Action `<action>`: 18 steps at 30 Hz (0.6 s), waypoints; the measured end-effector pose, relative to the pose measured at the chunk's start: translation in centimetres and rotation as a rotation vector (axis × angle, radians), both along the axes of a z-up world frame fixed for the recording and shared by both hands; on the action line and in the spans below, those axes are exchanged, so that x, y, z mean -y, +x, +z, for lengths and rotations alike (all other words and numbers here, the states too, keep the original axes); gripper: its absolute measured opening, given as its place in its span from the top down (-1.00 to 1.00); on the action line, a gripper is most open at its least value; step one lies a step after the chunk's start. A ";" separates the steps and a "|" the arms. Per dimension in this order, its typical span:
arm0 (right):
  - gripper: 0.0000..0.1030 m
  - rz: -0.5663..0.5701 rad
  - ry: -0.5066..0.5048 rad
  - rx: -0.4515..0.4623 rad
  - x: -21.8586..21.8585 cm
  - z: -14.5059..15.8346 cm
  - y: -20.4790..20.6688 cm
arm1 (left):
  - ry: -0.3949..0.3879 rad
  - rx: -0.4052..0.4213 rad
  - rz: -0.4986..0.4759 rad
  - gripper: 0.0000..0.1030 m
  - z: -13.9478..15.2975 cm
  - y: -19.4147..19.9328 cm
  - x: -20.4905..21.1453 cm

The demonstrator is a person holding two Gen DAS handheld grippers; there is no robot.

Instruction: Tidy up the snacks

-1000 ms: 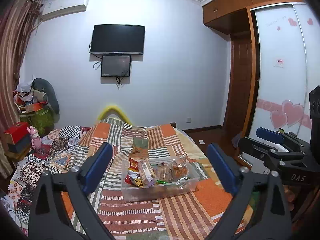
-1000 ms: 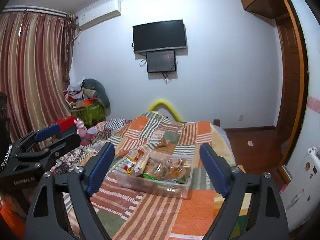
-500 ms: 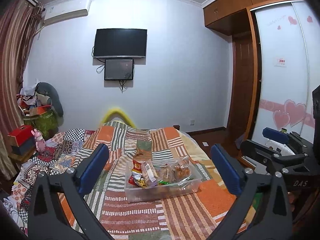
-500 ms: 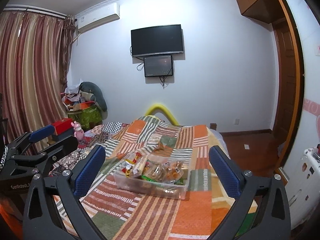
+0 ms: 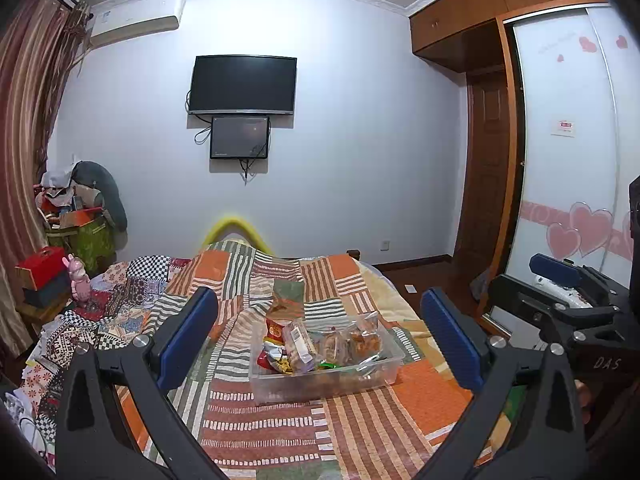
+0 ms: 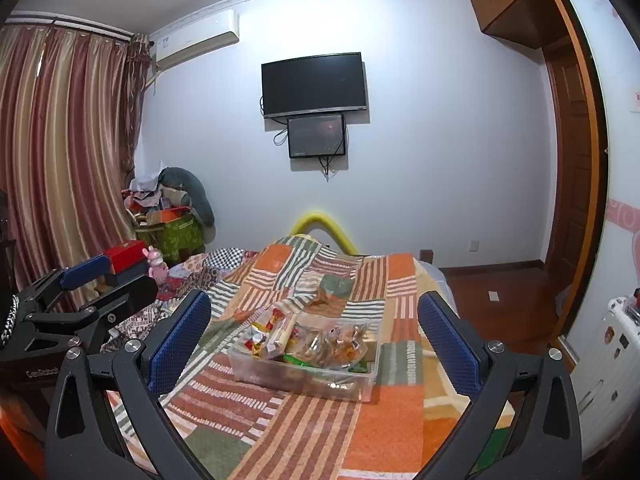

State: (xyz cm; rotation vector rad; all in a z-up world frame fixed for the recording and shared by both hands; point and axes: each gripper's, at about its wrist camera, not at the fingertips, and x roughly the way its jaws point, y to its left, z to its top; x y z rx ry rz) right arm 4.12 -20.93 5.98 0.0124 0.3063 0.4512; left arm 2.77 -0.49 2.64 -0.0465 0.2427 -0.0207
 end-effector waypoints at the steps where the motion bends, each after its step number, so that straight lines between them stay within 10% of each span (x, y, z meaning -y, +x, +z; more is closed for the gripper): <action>1: -1.00 -0.001 0.002 0.002 0.0 0.1 -0.1 | 0.000 -0.001 0.000 -1.00 0.0 0.0 0.0; 18: -1.00 -0.016 0.006 0.006 0.5 0.3 -0.1 | -0.013 -0.015 -0.026 -1.00 -0.1 0.2 0.2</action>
